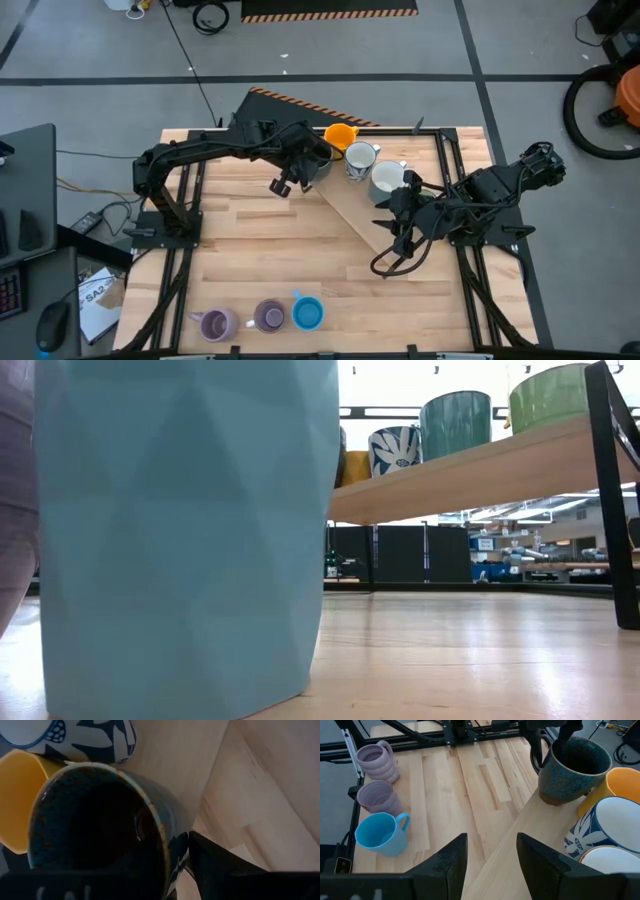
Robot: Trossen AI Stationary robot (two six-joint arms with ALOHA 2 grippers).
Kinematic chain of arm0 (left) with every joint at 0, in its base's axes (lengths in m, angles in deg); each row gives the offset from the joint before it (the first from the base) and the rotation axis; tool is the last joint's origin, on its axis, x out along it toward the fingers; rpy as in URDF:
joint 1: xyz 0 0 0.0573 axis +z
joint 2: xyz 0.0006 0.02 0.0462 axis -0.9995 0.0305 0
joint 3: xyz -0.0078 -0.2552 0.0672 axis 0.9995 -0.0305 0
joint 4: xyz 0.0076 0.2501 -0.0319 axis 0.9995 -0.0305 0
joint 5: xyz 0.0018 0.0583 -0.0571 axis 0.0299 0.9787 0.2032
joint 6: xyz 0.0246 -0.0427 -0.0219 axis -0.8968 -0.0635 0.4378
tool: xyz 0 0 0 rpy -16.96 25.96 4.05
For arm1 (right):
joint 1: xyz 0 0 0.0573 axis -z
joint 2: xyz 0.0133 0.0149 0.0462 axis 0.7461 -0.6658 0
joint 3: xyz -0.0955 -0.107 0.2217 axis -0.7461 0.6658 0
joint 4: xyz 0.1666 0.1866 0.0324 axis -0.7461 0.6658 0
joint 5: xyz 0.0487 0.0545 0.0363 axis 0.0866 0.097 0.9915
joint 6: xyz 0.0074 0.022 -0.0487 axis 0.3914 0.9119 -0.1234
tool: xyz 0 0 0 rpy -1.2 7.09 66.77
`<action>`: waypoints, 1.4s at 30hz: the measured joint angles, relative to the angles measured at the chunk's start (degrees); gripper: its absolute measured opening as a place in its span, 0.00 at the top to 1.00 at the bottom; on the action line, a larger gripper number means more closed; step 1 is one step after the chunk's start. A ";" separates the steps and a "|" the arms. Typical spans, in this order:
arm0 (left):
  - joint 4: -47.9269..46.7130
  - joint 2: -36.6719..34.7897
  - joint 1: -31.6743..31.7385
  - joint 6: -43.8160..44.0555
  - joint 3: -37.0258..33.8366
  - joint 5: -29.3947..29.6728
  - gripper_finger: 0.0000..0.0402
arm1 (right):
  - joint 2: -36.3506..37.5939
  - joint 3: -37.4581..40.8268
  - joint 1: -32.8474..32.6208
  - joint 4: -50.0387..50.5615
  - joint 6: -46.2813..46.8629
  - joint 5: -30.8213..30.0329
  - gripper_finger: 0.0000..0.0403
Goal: Place coffee mugs
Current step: Put the dark blue patterned mug on the shelf
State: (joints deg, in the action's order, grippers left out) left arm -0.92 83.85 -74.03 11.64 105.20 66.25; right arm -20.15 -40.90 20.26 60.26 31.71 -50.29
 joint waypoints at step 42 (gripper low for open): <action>5.18 0.04 -2.88 2.63 -0.04 3.70 0.56 | 0.00 -0.01 0.00 0.02 0.24 -0.04 0.56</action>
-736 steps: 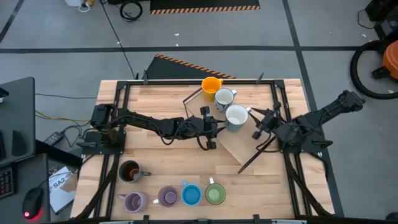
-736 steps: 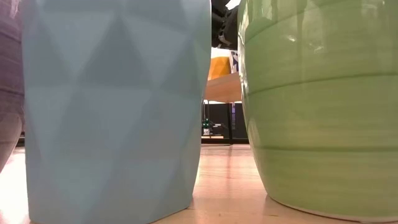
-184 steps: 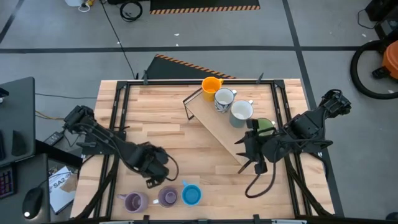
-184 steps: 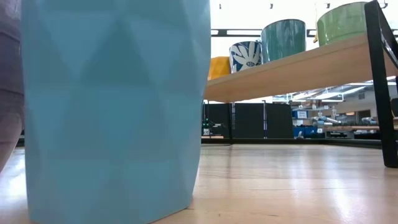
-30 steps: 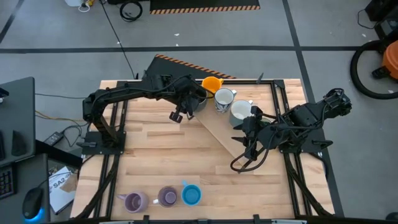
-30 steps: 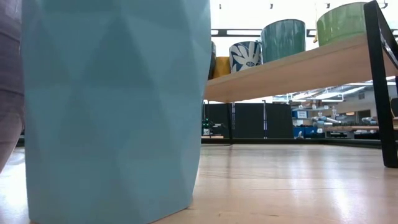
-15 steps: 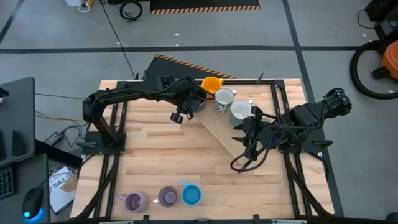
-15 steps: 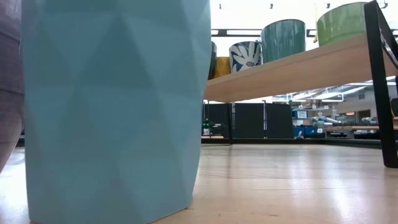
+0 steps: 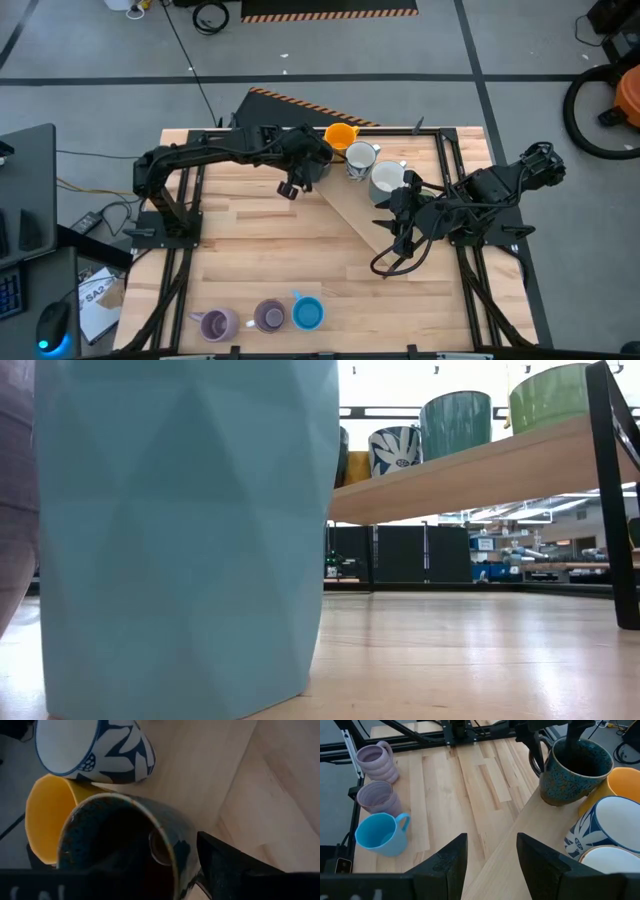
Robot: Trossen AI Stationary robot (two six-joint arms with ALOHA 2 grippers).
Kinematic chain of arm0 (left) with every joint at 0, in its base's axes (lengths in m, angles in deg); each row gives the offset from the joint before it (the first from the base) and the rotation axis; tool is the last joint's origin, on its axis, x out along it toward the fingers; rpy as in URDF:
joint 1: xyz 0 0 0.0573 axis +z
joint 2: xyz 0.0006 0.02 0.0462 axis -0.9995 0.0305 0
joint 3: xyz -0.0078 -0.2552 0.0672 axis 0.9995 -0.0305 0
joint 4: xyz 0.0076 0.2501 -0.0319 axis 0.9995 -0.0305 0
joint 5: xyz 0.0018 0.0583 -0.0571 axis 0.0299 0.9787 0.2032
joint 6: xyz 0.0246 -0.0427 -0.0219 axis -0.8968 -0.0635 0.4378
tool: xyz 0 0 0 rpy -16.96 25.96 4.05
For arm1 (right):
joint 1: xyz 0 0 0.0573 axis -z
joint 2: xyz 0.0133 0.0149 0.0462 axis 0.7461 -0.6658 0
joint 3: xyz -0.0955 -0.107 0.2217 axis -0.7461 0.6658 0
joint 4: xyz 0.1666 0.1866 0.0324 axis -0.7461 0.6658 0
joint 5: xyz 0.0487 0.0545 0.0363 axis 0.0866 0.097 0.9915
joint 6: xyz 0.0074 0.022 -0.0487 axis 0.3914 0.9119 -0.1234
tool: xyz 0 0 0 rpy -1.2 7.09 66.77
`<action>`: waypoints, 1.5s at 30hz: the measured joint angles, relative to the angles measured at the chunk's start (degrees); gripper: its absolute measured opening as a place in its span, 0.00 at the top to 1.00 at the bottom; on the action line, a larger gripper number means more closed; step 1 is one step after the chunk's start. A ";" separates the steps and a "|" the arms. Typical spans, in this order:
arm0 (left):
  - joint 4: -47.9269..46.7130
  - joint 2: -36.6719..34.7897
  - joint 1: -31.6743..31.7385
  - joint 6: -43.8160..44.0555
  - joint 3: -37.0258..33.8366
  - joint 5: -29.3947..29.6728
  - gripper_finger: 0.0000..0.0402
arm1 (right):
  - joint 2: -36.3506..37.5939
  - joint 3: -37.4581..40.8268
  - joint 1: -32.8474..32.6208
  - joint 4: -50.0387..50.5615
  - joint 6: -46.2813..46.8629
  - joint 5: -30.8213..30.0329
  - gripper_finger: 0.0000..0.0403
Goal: Place coffee mugs
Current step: Put the dark blue patterned mug on the shelf
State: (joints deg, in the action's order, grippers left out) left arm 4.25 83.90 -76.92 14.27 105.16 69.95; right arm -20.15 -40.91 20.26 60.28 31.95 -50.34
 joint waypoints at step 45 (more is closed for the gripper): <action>5.47 -0.12 -3.58 -6.45 0.00 5.20 0.58 | 0.00 0.01 0.00 -0.04 -0.02 0.02 0.56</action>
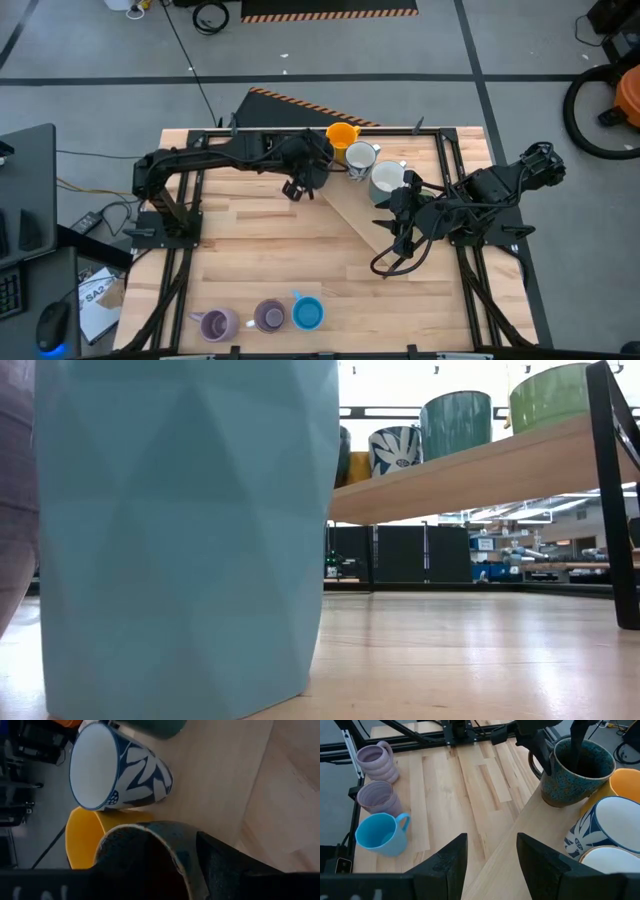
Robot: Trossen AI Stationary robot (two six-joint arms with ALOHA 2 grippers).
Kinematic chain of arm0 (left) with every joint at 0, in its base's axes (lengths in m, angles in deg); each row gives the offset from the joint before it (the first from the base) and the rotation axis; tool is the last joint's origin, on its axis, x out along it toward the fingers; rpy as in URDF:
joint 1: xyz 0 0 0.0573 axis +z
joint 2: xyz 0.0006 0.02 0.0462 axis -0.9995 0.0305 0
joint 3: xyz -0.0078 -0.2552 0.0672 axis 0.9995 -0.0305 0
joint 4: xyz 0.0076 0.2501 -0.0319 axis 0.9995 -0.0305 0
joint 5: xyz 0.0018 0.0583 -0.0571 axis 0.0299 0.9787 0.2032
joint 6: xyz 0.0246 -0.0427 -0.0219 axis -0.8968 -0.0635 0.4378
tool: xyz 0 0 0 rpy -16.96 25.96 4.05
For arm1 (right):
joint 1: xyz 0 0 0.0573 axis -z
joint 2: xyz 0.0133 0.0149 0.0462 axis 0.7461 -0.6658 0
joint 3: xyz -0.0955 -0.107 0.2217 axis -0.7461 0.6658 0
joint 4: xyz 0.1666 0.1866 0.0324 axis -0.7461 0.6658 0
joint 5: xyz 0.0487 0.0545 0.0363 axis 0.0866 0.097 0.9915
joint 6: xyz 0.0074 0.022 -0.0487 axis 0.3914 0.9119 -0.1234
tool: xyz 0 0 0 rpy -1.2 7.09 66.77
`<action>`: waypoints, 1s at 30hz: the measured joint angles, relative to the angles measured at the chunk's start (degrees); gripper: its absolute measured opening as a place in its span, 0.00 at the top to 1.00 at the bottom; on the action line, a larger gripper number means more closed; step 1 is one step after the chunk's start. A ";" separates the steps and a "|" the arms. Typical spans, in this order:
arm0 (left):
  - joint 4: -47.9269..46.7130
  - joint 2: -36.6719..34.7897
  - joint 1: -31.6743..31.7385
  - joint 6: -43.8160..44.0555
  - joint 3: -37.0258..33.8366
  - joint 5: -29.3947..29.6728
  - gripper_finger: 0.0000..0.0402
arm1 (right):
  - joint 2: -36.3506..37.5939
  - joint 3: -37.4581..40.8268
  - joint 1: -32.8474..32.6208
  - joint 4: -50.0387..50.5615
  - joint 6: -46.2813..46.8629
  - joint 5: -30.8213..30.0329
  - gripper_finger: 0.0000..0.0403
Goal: Place coffee mugs
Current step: Put the dark blue patterned mug on the shelf, then put the right purple mug on the shelf
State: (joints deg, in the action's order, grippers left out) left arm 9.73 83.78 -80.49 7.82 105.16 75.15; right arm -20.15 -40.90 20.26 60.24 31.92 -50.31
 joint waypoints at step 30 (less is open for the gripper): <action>-13.02 -4.80 -17.25 44.32 0.04 -20.31 0.58 | 0.04 0.00 -0.02 0.94 -4.57 1.58 0.56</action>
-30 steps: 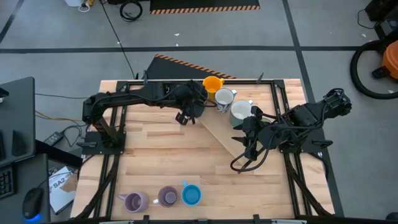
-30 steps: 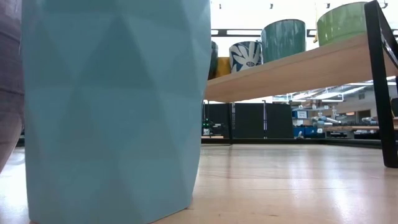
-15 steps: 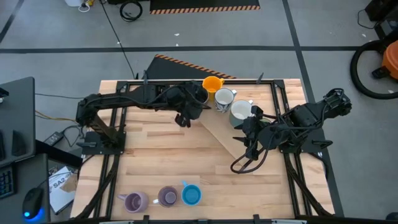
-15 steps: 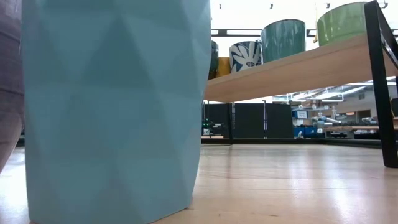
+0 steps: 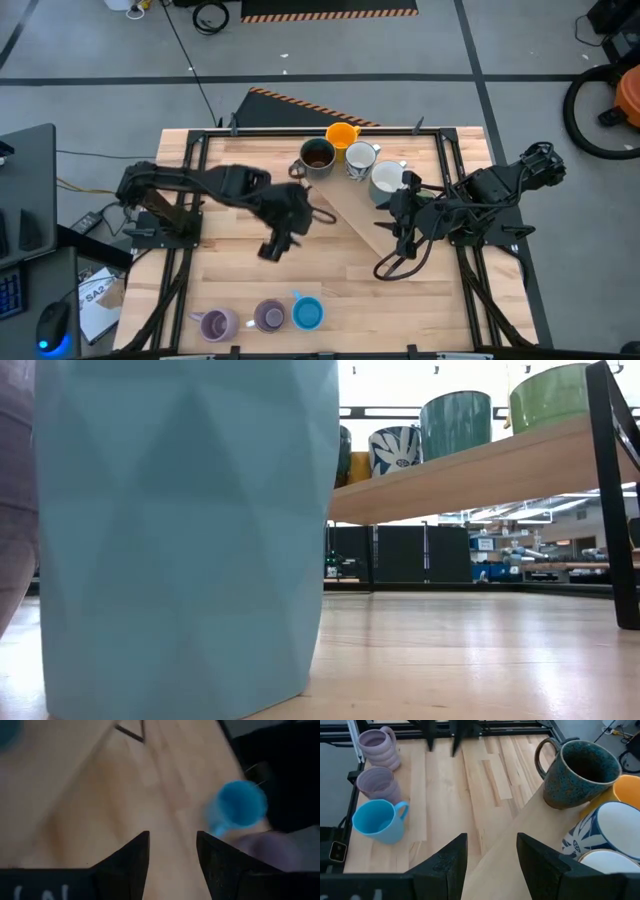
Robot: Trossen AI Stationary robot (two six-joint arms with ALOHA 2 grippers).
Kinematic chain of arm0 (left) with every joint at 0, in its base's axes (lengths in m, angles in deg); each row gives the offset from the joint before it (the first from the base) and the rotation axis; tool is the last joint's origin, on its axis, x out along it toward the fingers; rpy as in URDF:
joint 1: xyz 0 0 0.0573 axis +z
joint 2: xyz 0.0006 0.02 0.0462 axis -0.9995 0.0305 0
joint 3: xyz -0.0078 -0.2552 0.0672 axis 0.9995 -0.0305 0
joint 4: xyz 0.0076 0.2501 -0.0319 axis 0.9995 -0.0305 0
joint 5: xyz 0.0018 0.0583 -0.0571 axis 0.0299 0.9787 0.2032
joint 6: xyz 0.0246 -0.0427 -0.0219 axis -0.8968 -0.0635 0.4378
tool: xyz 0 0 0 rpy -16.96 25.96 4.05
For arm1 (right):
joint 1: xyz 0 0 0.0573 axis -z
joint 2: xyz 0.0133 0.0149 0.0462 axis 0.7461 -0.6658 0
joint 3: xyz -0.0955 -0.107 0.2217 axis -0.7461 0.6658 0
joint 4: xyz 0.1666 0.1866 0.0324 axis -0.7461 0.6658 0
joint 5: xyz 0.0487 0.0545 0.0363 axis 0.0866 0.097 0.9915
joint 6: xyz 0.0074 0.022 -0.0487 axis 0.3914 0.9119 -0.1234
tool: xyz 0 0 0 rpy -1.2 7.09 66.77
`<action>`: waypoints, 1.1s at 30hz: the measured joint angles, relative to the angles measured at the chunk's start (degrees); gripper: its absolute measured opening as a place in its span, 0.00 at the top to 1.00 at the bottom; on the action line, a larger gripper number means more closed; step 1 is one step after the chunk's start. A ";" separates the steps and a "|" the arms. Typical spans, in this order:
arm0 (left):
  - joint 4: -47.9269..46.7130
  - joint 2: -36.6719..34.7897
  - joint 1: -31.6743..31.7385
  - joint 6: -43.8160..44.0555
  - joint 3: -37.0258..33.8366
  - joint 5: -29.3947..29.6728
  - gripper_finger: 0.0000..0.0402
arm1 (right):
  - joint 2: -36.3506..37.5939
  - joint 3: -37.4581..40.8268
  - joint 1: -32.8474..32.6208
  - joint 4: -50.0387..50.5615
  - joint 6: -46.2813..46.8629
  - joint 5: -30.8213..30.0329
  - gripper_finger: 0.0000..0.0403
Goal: Place coffee mugs
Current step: Put the right purple mug on the shelf
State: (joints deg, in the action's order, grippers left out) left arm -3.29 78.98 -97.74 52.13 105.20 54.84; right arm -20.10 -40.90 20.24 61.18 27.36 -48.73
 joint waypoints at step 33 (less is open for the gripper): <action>-0.46 17.27 -34.65 20.31 0.00 13.96 0.58 | 0.02 0.00 -0.92 -0.92 -5.21 1.57 0.56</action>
State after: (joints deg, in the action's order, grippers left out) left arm -3.75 96.26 -132.39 72.44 105.20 68.79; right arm -20.09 -40.90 19.33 60.26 22.15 -47.17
